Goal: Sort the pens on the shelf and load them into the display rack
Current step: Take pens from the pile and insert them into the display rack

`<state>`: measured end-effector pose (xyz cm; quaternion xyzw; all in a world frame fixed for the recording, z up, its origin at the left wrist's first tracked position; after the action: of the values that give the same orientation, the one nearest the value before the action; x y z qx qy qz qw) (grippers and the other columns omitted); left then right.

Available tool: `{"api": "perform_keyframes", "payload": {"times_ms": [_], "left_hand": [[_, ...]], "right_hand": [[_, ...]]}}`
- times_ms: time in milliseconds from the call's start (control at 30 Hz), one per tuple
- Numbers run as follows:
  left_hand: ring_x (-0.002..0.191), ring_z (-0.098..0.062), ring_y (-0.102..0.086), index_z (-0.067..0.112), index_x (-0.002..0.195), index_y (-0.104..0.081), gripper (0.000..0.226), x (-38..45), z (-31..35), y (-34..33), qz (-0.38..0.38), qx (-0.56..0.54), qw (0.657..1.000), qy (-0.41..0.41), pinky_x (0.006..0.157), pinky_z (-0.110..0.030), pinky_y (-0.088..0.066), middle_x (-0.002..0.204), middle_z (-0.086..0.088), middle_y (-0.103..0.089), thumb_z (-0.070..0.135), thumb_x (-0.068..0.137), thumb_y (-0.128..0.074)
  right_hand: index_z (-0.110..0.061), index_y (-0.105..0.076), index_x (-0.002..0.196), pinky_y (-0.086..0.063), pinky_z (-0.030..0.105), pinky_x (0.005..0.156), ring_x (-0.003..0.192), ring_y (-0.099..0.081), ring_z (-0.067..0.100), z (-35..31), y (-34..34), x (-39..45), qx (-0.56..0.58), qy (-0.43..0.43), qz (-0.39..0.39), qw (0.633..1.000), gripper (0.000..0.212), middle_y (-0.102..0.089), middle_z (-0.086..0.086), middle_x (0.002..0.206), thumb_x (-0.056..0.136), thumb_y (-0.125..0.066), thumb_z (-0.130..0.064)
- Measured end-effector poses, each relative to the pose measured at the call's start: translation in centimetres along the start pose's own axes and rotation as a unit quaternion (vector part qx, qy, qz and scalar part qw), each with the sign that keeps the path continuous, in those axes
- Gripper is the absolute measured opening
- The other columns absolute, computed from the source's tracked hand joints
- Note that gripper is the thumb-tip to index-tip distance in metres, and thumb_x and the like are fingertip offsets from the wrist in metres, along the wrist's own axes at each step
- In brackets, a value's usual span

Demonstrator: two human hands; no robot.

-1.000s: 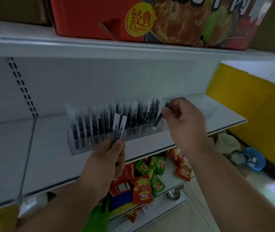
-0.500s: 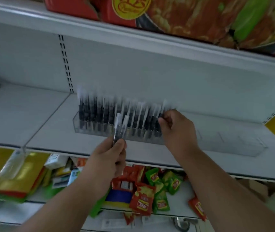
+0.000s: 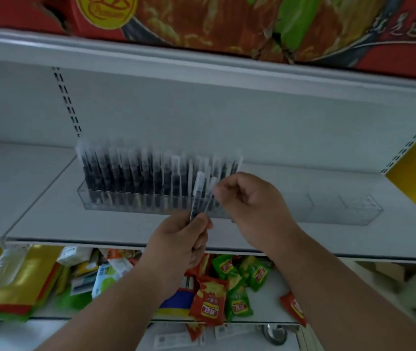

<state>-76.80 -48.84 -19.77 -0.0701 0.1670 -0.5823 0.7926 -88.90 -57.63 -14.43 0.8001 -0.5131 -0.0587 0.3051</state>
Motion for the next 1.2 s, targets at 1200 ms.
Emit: {"api": "perform_keyframes", "payload": {"times_ms": [1200], "left_hand": [[0.043, -0.013, -0.028, 0.002, 0.085, -0.060, 0.028, 0.0, -0.8, 1.4, 0.050, 0.031, 0.998, -0.012, 0.042, -0.025, -0.022, 0.055, -0.003, -0.039, 0.017, 0.104, -0.044]], "right_hand": [[-0.020, -0.057, 0.093, -0.050, 0.030, 0.065, 0.072, -0.057, 0.010, 0.0, 0.8, 2.7, -0.199, 0.011, 0.087, 0.976, 0.014, -0.065, -0.005, 0.089, 0.098, -0.054, -0.033]]}}
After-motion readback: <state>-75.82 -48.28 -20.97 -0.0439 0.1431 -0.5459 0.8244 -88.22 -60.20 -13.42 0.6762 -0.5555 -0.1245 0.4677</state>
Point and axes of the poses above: each hand's wrist, its own x-axis towards the middle knuckle, its own y-axis out of the back of the hand, z = x × y, the point moved 2 cm from there along x, towards the middle knuckle
